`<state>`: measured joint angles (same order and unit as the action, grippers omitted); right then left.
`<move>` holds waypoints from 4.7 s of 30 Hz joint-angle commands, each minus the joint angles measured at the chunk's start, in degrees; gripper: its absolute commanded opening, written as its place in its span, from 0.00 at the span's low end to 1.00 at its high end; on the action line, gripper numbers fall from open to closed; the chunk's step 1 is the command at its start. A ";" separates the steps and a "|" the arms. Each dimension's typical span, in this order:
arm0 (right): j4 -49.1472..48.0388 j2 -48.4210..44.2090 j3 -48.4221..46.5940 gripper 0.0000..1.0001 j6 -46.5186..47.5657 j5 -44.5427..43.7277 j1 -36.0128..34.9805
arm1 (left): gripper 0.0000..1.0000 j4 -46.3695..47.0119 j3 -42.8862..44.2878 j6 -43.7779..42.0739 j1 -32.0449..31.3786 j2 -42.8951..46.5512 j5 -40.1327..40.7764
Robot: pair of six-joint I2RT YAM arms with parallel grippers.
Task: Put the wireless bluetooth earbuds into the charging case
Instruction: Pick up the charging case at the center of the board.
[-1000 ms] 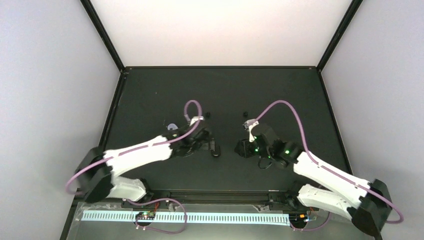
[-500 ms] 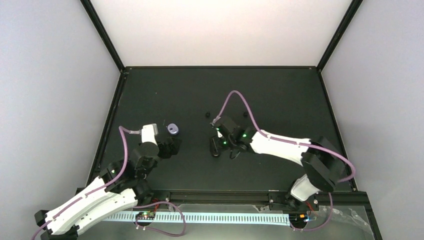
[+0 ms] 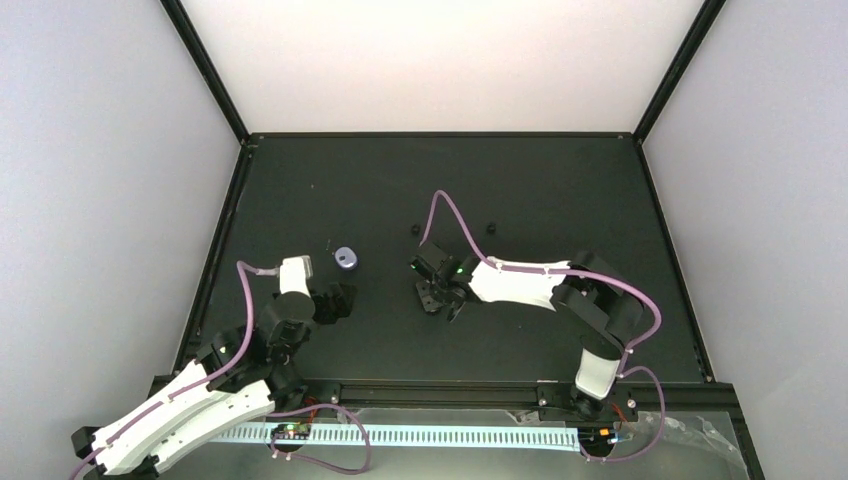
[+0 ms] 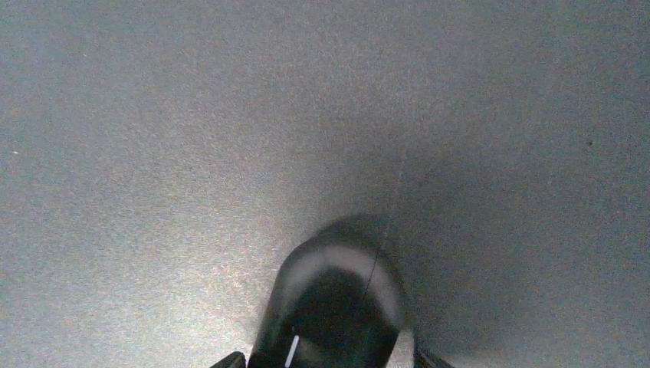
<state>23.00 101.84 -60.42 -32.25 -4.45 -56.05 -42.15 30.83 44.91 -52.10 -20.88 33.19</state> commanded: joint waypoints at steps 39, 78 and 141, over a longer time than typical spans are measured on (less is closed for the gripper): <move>-6.72 -49.98 15.69 0.21 33.98 -6.56 -7.42 | 0.99 33.91 8.09 -11.08 0.33 -16.22 -41.44; -10.43 -47.89 10.55 0.18 49.74 -24.62 -19.17 | 0.69 32.56 17.06 -8.42 0.35 -26.35 -41.34; -11.98 -46.55 -7.65 0.57 20.06 20.61 -15.69 | 0.02 63.37 6.51 -19.31 0.85 -9.93 -65.48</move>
<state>14.87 54.74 -66.22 -9.17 11.27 -71.94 17.65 35.18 26.06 -51.42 -29.39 -26.06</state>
